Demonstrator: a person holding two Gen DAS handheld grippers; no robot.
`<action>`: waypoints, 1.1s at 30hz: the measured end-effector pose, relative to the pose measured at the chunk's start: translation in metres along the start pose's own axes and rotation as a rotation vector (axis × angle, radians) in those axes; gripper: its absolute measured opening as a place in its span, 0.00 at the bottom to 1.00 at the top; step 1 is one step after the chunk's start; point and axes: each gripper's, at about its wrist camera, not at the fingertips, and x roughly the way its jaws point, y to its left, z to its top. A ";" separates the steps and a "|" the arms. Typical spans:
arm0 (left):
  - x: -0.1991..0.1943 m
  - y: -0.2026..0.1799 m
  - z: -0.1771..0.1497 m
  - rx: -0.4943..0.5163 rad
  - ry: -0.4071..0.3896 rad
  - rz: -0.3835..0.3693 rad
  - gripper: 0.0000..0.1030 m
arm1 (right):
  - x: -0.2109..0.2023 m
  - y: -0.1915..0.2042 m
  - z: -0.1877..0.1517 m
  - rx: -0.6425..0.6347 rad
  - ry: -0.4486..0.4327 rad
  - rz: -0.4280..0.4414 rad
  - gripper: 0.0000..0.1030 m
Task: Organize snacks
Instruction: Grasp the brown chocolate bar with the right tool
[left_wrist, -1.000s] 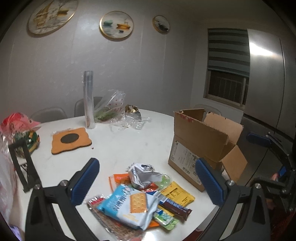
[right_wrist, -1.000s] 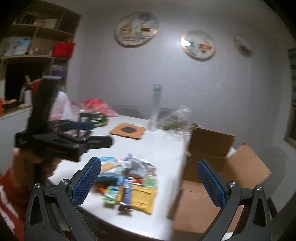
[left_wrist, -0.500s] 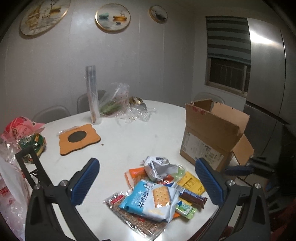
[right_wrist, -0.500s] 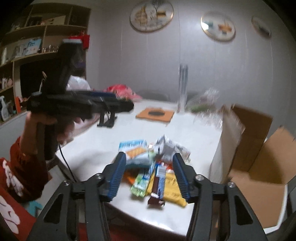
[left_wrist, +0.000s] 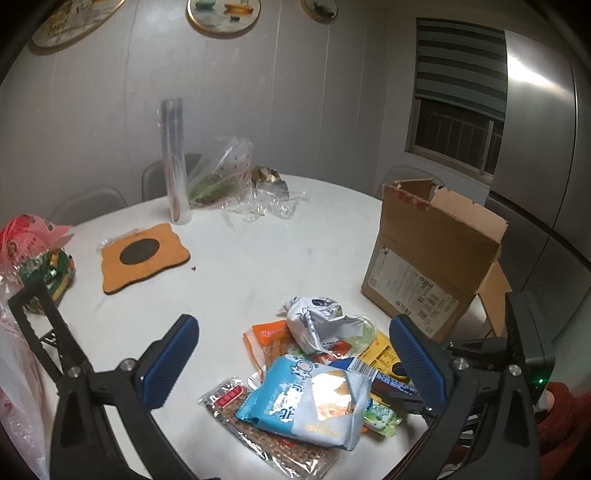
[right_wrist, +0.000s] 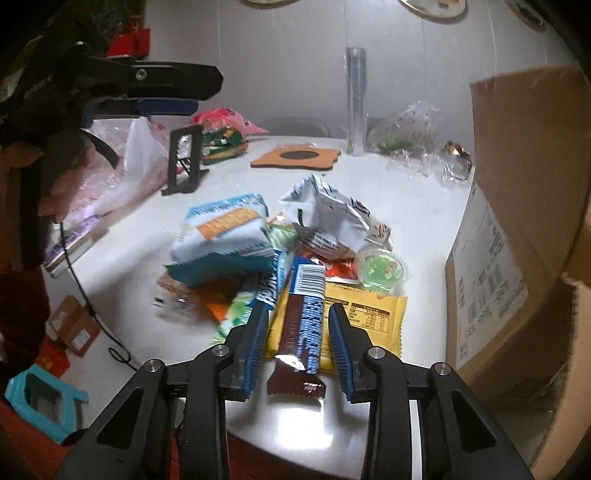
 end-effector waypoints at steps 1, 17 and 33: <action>0.004 0.001 0.000 -0.004 0.008 -0.001 0.99 | 0.003 -0.001 0.000 0.001 0.007 -0.004 0.23; 0.092 -0.013 0.009 0.007 0.182 -0.104 0.99 | 0.006 -0.015 0.001 0.066 -0.019 -0.092 0.14; 0.173 -0.010 0.009 -0.041 0.437 -0.182 0.82 | 0.022 -0.022 0.006 0.124 -0.034 -0.097 0.18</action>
